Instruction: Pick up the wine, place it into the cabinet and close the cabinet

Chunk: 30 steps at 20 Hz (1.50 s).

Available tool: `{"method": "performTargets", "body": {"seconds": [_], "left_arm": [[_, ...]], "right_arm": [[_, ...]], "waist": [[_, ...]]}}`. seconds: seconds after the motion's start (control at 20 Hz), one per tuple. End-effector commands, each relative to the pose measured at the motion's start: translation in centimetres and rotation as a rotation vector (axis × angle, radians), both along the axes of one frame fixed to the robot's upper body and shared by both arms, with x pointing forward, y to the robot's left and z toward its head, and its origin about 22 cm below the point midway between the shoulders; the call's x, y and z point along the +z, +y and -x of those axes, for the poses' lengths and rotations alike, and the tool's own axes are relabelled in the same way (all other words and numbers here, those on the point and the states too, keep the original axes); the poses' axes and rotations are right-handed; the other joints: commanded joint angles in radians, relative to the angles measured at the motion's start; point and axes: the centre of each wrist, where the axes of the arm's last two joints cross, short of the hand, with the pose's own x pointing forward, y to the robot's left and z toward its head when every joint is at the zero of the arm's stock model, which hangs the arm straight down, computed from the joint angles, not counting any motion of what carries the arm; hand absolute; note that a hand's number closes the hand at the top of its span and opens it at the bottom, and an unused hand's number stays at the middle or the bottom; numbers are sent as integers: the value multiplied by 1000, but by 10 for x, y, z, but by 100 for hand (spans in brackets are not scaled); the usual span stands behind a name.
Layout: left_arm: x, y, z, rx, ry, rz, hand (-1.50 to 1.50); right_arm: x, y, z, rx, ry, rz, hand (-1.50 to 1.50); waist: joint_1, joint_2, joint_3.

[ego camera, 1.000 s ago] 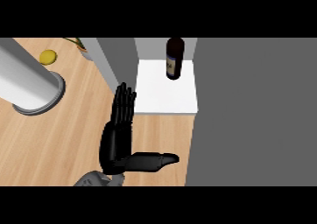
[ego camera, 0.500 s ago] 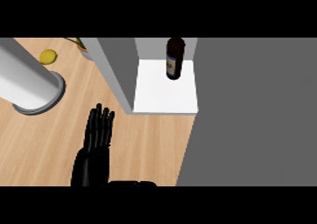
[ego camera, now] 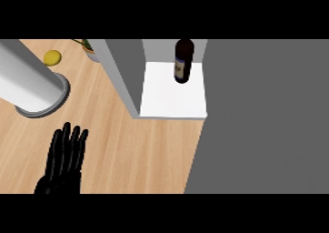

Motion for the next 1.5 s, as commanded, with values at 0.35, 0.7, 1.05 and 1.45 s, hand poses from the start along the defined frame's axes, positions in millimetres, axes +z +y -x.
{"method": "performTargets", "body": {"seconds": [0.35, 0.7, 1.05, 1.45], "left_arm": [[18, 55, 11, 14, -14, 8, -150], [26, 86, 17, -18, -11, 4, -150], [40, 109, 20, -22, -55, 15, -150], [44, 138, 23, -70, -57, 32, -150]], "right_arm": [[23, 44, 11, 192, 17, -145, 150], [22, 103, -10, 166, 27, -131, 150], [37, 145, -50, 105, 35, -106, 150], [74, 196, -112, 51, 24, -69, 150]], "waist": [[36, 1, -5], [41, 4, -3], [46, 10, -1], [77, 15, -1]]}}
